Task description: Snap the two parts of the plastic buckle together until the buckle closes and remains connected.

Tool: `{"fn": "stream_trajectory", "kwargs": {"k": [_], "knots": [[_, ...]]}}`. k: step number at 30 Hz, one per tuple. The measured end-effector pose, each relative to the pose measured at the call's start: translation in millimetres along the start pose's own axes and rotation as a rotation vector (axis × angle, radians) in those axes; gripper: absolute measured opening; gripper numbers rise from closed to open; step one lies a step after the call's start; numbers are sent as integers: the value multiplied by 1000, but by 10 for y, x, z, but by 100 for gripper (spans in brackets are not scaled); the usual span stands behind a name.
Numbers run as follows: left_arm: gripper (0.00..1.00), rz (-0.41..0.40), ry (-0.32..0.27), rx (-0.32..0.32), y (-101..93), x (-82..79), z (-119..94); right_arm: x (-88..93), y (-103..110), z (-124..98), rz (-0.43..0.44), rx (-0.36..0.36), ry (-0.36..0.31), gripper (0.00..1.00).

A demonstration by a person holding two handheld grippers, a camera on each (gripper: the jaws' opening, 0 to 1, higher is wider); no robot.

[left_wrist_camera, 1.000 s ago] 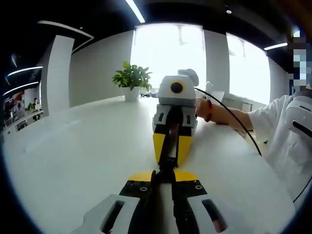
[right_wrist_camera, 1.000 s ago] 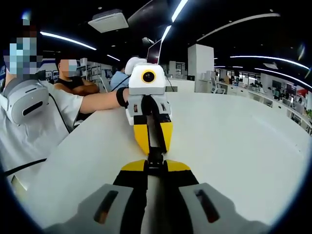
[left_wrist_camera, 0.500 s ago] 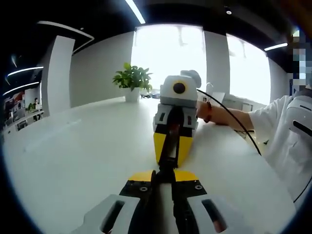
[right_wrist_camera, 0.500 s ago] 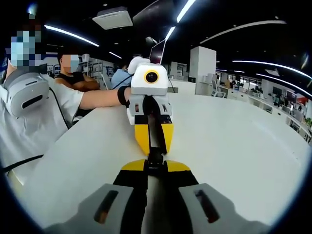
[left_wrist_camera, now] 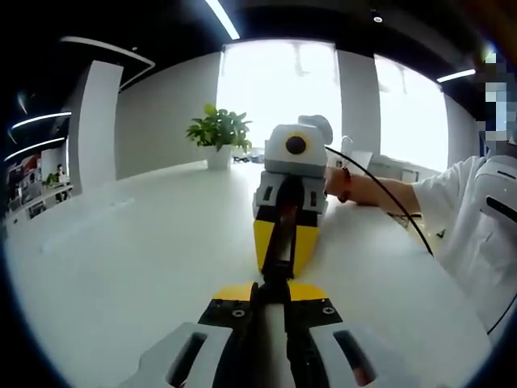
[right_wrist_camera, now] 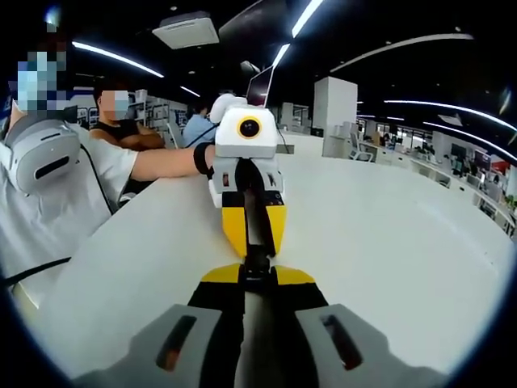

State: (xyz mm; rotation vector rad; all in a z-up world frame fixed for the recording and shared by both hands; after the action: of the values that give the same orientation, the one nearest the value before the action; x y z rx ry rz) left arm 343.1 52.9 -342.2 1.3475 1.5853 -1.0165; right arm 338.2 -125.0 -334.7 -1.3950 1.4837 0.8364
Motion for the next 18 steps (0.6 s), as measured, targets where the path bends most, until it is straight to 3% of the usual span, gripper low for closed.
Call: {"fn": "stream_trajectory", "kwargs": {"k": [15,18], "knots": [[10,8,1,-2,43,-18,2,-15,-30,13,17,3,-4,9],[10,48,13,-13,103,6,85,13,-48,10,7,4,1,9]]}}
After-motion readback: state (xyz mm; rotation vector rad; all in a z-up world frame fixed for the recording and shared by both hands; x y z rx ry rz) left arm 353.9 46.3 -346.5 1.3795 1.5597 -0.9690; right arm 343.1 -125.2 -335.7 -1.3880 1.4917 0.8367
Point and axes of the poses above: the point that each gripper's makers call its tool centre point, and the gripper's own axes: z roughly forward along the fingers, y roughly to its left, x roughly out of its underside, the point moved 9 cm from there along -z, roughly backward along the fingers, and after that the axes turned 1 degree about x, right-handed, at the moved point
